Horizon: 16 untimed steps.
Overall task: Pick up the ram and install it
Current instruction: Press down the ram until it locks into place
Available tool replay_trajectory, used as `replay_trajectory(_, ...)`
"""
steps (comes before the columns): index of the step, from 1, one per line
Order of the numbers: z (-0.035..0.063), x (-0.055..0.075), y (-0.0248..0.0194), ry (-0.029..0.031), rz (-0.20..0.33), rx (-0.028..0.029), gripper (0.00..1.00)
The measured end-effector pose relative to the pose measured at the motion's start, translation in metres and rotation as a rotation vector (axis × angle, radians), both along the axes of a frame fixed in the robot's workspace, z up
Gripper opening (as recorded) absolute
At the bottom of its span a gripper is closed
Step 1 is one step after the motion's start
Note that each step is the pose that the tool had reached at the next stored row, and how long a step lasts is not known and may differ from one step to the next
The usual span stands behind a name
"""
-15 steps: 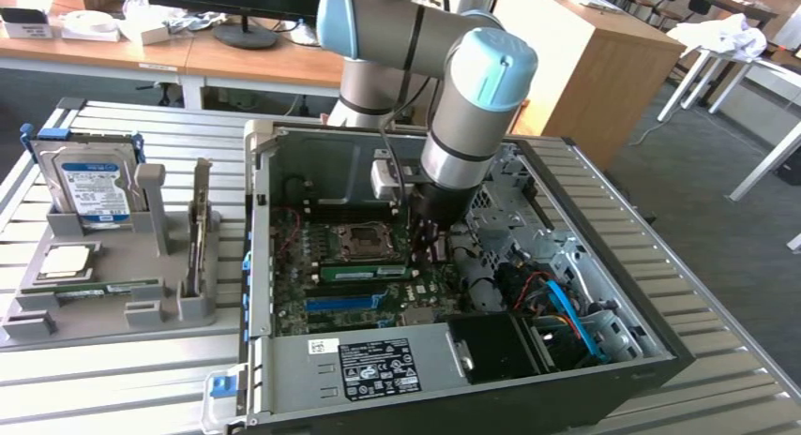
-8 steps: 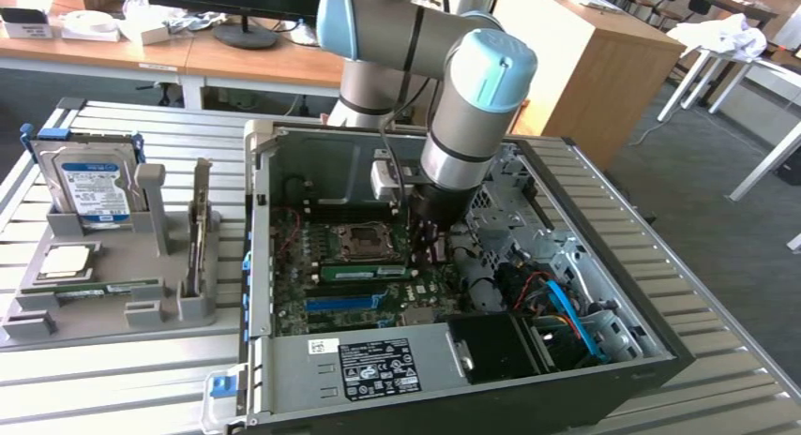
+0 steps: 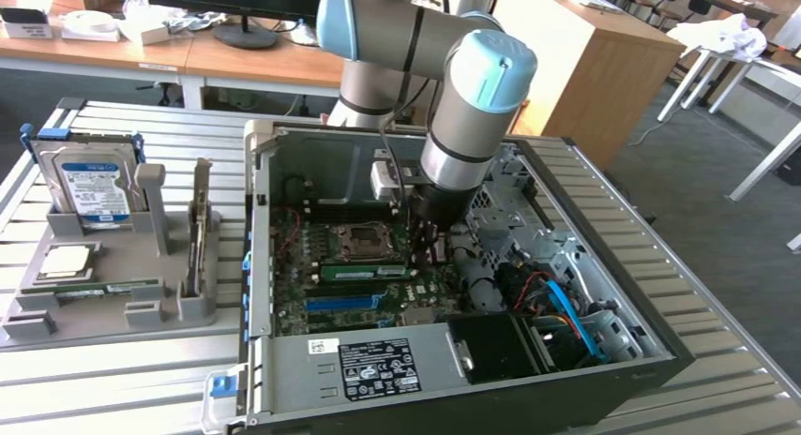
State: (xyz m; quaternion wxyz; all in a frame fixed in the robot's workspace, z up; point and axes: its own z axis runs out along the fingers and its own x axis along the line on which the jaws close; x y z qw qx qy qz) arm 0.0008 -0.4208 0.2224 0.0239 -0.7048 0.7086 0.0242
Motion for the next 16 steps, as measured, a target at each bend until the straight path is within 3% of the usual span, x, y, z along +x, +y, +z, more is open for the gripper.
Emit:
replay_trajectory(9,-0.0002,0.0,0.0001,-0.0001,0.0,0.0003,0.1)
replay_trajectory(16,0.0088,0.0005,0.0,0.0,0.0,-0.0003,0.1)
